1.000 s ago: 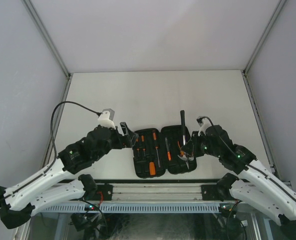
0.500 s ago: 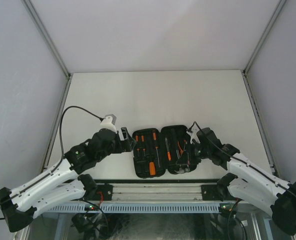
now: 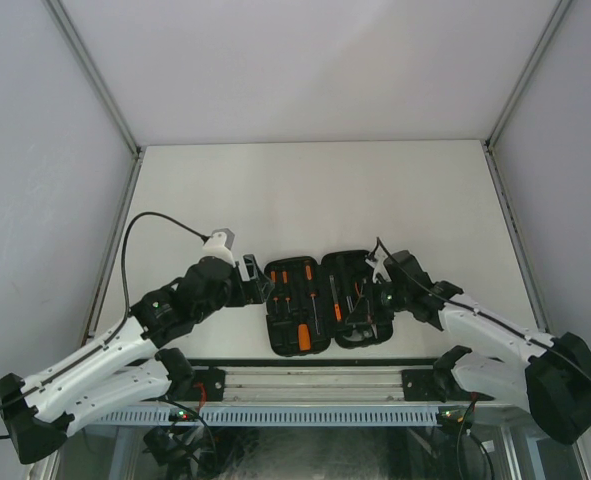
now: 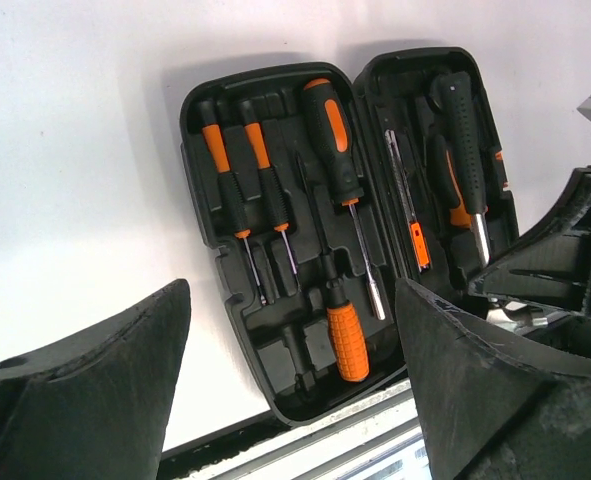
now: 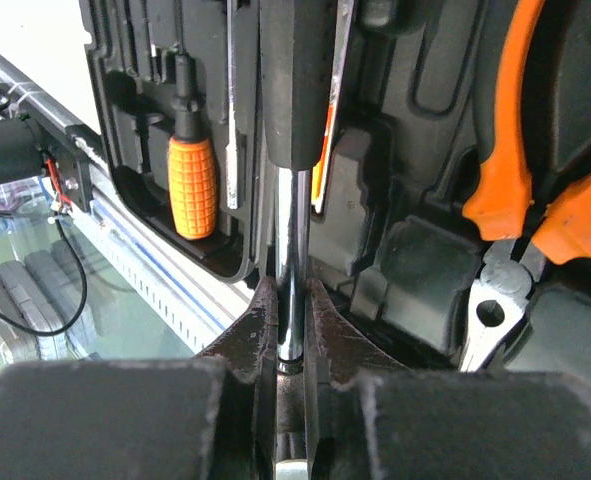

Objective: Sort the tools into containers
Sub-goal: Place the hammer in the storage box.

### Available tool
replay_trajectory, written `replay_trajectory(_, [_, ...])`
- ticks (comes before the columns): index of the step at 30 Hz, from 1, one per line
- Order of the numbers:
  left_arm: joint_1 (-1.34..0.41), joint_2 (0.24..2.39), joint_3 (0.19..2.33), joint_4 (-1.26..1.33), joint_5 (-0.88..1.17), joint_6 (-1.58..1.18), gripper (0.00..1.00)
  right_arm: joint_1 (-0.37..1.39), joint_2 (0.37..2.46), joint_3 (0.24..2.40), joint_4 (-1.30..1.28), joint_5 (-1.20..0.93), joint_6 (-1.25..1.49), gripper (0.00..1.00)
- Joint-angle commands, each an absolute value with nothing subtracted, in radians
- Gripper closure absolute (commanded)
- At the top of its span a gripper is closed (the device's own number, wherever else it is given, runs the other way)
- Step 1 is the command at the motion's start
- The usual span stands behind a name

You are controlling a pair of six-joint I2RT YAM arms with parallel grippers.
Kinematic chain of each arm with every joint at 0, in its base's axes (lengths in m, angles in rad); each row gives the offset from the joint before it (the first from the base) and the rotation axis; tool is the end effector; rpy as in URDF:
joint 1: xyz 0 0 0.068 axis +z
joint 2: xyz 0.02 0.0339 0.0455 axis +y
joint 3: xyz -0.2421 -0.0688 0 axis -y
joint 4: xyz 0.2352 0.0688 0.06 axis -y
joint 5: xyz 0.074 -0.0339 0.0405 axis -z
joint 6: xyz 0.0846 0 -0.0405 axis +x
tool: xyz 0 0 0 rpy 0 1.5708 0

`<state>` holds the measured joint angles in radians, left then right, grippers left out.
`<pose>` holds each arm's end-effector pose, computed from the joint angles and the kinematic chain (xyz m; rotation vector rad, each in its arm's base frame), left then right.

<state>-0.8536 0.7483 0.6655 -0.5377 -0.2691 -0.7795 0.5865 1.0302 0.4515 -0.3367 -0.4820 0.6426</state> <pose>0.1540 -0.1423 0.2281 -0.0727 2.2362 -0.6299 0.1581 0.1522 0.1246 -0.1486 2.6841 1.0630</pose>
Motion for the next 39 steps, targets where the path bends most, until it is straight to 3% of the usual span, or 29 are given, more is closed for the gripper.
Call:
replay_trajectory(1, [-0.844,0.753,0.648,-0.488,-0.245,-0.796,0.14,0.578,1.075,0.46,-0.236,-0.506,0.636,1.0])
replay_trajectory(7, [-0.841,0.748,0.642,-0.484,-0.243,-0.796,0.14,0.577,1.083,0.448,-0.266,-0.474,0.643,0.96])
replay_trajectory(23, [-0.835,0.756,0.638,-0.464,-0.213,-0.796,0.15,0.577,1.058,0.459,-0.324,-0.386,0.638,0.64])
replay_trajectory(33, [-0.832,0.787,0.645,-0.446,-0.199,-0.791,0.15,0.584,0.938,0.534,-0.498,-0.252,0.586,0.64])
replay_trajectory(39, [-0.827,0.792,0.618,-0.444,-0.202,-0.796,0.15,0.669,0.929,0.576,-0.523,-0.15,0.58,0.79])
